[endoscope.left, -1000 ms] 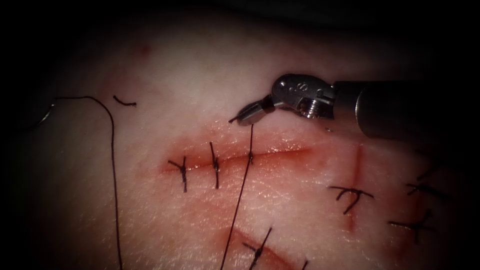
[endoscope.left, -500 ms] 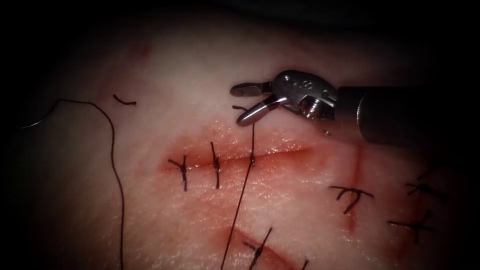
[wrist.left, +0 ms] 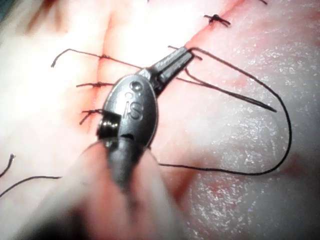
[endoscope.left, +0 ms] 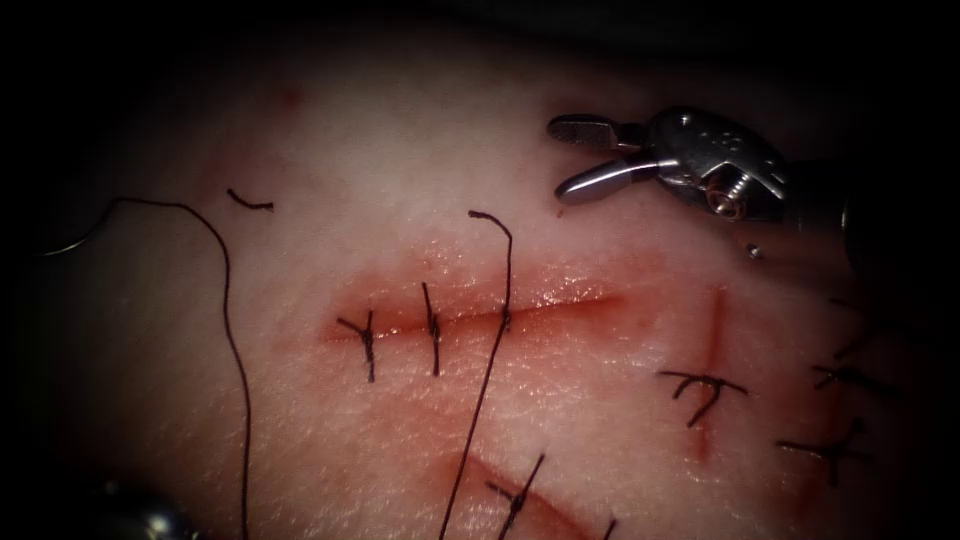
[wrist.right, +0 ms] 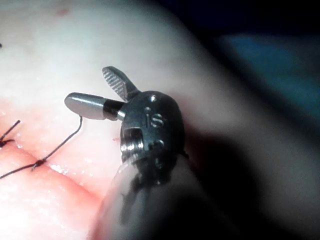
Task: Wound Closure
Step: Wrap the suture a single time around the right arm counter clockwise.
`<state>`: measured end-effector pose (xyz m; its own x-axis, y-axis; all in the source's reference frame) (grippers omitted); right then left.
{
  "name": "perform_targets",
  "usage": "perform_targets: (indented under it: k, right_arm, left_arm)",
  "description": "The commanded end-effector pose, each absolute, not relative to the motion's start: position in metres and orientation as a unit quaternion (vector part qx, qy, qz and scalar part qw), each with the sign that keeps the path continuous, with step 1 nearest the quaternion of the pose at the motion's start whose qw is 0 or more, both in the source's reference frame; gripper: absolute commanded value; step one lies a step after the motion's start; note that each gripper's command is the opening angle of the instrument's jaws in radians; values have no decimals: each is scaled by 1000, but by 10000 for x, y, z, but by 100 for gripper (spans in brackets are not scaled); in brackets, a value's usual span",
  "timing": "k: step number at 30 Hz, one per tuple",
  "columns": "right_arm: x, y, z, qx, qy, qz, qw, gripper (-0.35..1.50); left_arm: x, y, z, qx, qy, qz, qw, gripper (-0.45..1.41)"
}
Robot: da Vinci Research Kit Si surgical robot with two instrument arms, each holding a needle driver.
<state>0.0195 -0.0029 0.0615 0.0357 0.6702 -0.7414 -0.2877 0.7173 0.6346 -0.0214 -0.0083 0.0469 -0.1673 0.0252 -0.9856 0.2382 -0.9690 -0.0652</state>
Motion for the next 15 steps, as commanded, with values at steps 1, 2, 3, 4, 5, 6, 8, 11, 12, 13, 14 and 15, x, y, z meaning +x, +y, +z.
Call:
perform_targets:
  k: [1, 2, 3, 4, 5, 6, 8, 11, 12, 13, 14, 15]
  right_arm:
    - [205, -39, 617, 156, 606, 336, 704, 130]
    - [207, -44, 616, 157, 607, 334, 703, 130]
    - [212, -56, 612, 158, 610, 329, 703, 128]
    - [214, -60, 611, 160, 612, 325, 703, 126]
    - [216, -65, 610, 159, 613, 324, 703, 125]
    - [221, -76, 608, 159, 615, 320, 703, 123]
    - [226, -85, 606, 159, 617, 315, 703, 116]
    - [236, -99, 606, 159, 621, 308, 703, 109]
    - [244, -106, 607, 158, 623, 304, 703, 104]
    - [248, -109, 608, 158, 625, 302, 702, 96]
    - [254, -113, 608, 157, 629, 296, 701, 89]
    - [258, -115, 608, 160, 631, 295, 700, 83]
  left_arm:
    - [-221, -71, 475, 640, 89, -760, 65, -45]
    - [-223, -52, 476, 637, 63, -766, 63, -45]
    - [-228, -23, 478, 635, 32, -770, 44, -45]
    - [-231, -12, 478, 640, 21, -767, 40, -45]
    - [-233, -1, 479, 641, 9, -766, 38, -45]
    - [-239, 22, 482, 639, -13, -769, 29, -45]
    - [-244, 37, 485, 646, -18, -762, 23, -45]
    - [-254, 60, 493, 649, -27, -760, 15, -45]
    - [-258, 72, 501, 646, -31, -762, 12, -45]
    - [-260, 77, 504, 646, -34, -763, 11, -45]
    - [-261, 82, 510, 645, -34, -764, 9, -45]
    - [-262, 86, 514, 644, -34, -764, 8, -45]
